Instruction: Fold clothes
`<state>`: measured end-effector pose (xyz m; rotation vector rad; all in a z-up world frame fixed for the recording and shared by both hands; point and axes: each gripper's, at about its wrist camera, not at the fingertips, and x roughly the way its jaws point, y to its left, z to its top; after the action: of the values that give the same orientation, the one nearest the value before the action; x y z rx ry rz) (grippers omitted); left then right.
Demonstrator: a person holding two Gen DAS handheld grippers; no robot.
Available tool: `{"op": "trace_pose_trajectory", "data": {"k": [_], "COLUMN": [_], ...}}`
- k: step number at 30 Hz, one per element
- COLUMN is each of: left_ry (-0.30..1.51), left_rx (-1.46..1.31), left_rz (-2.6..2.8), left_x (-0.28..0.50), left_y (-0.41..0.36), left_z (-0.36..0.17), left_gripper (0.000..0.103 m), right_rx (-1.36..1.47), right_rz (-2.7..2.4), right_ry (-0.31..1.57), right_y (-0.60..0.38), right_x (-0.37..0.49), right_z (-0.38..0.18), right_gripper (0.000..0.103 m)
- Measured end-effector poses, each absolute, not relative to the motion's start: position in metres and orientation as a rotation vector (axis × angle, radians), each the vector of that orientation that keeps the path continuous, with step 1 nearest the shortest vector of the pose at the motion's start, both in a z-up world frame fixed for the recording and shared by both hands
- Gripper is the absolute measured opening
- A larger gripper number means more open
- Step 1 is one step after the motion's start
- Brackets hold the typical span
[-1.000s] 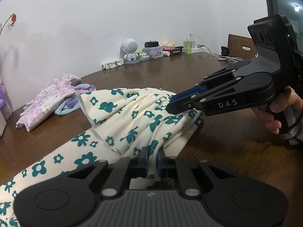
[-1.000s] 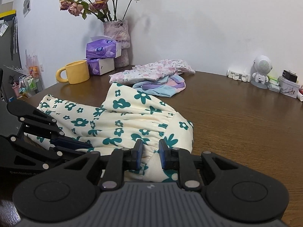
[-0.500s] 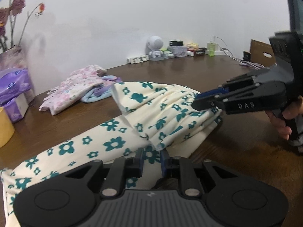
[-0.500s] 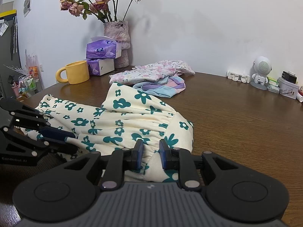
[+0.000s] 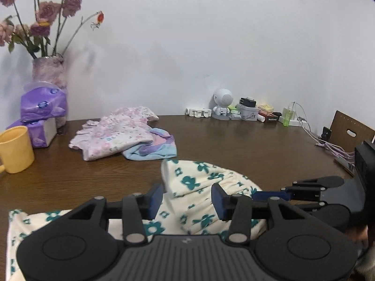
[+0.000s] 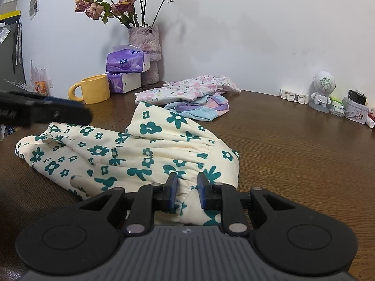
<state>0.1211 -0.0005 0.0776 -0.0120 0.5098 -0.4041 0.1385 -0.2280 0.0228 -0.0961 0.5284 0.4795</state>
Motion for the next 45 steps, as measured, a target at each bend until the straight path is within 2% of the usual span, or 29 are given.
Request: {"op": "trace_pose_trajectory", "data": {"k": [6, 11, 17, 18, 19, 20, 21, 32, 34, 45], "left_ry": [0.574, 0.626, 0.731, 0.747, 0.762, 0.770, 0.777, 0.915, 0.916, 0.903], "left_rx": [0.000, -0.071, -0.135, -0.157, -0.179, -0.196, -0.213, -0.345, -0.343, -0.322], "left_rz": [-0.426, -0.402, -0.446, -0.463, -0.480, -0.515, -0.549, -0.606, -0.603, -0.584], "left_x": [0.155, 0.198, 0.246, 0.251, 0.255, 0.257, 0.258, 0.257, 0.257, 0.250], "left_y": [-0.018, -0.015, -0.011, -0.009, -0.008, -0.006, -0.005, 0.021, 0.022, 0.018], "left_z": [0.084, 0.083, 0.062, 0.057, 0.053, 0.050, 0.046, 0.010, 0.010, 0.011], "left_gripper": [0.045, 0.055, 0.055, 0.053, 0.040, 0.011, 0.003, 0.005, 0.008, 0.008], "right_rx": [-0.017, 0.068, 0.076, 0.088, 0.098, 0.107, 0.117, 0.151, 0.116, 0.061], "right_rz": [0.504, 0.511, 0.493, 0.494, 0.493, 0.492, 0.491, 0.495, 0.491, 0.534], "right_ry": [0.517, 0.599, 0.685, 0.699, 0.710, 0.715, 0.719, 0.731, 0.732, 0.646], "right_y": [-0.250, -0.270, -0.262, -0.260, -0.257, -0.255, -0.253, -0.248, -0.243, -0.234], "right_x": [0.149, 0.195, 0.246, 0.252, 0.257, 0.260, 0.263, 0.266, 0.265, 0.243], "right_z": [0.048, 0.064, 0.052, 0.049, 0.046, 0.043, 0.039, 0.014, 0.012, 0.028], "right_gripper": [0.020, 0.021, 0.024, 0.025, 0.025, 0.025, 0.025, 0.025, 0.025, 0.024]}}
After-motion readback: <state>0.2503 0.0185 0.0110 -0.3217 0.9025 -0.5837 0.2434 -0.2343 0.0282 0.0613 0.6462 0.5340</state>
